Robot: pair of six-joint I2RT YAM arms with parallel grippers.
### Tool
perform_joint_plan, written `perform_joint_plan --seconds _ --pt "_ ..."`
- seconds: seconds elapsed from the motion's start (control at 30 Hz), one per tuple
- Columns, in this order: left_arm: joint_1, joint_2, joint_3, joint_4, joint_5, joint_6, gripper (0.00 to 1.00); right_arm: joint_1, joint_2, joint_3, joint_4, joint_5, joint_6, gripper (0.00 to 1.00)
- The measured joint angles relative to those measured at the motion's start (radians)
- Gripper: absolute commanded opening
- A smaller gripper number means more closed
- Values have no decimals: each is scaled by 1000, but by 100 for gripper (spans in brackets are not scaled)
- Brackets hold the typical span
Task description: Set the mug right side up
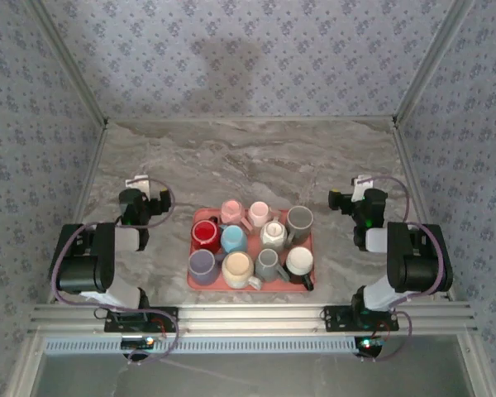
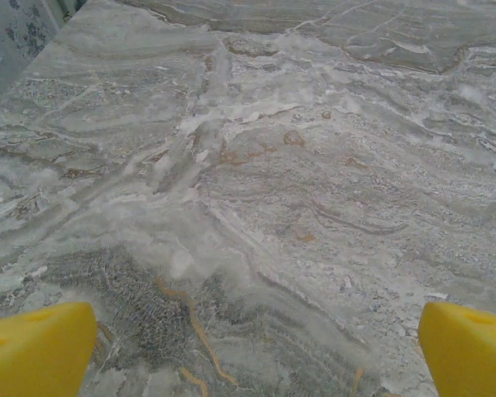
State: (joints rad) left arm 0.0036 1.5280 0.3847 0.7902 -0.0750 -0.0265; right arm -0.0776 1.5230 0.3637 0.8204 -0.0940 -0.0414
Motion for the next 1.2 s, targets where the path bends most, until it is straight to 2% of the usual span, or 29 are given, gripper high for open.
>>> perform_joint_plan --seconds 1.1,1.2 --pt "2 0 8 -1 10 0 100 0 1 0 0 -3 0 100" --pt "-11 -26 12 -43 -18 0 100 1 -40 10 -64 -11 0 100"
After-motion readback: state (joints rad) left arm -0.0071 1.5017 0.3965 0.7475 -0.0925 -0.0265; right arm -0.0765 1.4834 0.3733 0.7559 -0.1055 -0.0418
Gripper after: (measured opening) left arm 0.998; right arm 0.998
